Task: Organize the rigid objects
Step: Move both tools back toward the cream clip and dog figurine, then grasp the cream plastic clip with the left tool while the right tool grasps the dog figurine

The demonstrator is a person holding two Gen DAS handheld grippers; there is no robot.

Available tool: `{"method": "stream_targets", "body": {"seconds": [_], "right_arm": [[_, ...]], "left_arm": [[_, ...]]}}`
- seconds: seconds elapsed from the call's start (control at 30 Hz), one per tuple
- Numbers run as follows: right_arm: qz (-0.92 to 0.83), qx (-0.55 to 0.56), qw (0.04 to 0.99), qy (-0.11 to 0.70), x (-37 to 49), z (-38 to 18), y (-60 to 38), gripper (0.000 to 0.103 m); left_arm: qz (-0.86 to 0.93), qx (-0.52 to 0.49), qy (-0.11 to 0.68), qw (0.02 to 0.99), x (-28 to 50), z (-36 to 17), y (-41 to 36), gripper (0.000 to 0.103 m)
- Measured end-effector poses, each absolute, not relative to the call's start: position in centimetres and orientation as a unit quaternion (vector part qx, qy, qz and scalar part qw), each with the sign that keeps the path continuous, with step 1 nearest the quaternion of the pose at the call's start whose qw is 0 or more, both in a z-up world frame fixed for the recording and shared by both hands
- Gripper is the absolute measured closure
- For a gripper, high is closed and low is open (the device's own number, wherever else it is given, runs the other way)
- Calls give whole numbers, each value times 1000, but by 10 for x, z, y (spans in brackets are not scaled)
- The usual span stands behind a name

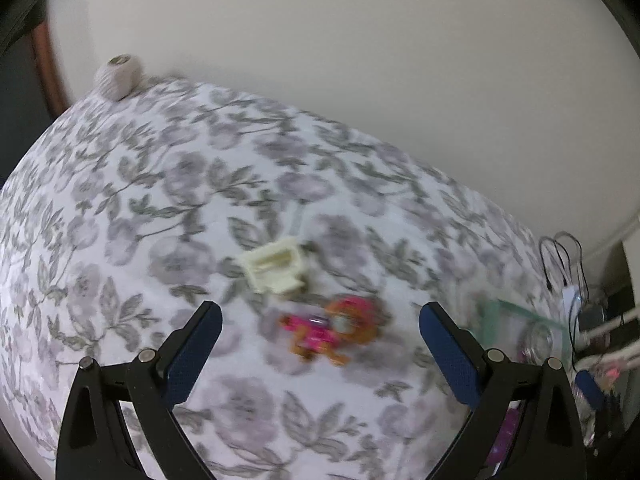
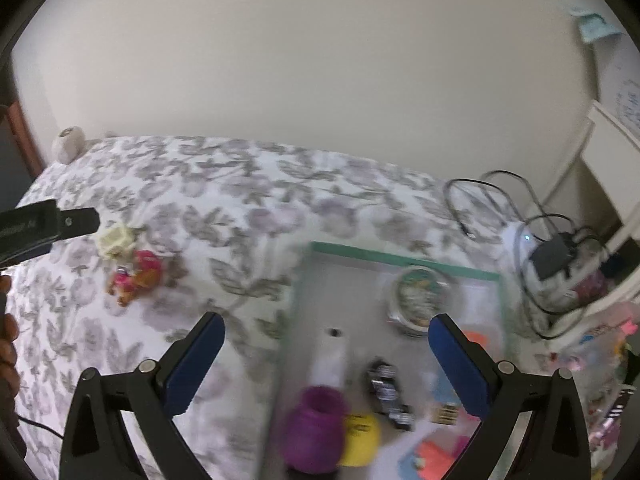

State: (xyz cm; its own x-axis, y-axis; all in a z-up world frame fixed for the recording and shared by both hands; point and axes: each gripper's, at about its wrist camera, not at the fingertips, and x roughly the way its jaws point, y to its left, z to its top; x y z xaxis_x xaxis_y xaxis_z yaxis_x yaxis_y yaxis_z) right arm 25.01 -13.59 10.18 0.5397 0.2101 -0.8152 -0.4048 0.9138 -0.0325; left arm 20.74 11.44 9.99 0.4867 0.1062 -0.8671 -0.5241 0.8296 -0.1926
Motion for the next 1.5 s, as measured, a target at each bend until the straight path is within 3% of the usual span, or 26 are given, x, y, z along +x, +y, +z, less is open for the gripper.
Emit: {"method": "stream_targets", "body": {"seconds": [0.47,1.5], "right_arm": [[232,-69,851,467,247,65,-49,0],[219,-94,835,497,273,-5,54,0]], "left_arm": [[239,-314,466,792,173,65,208,4],[245,-334,473,777,180,31,224,4]]}}
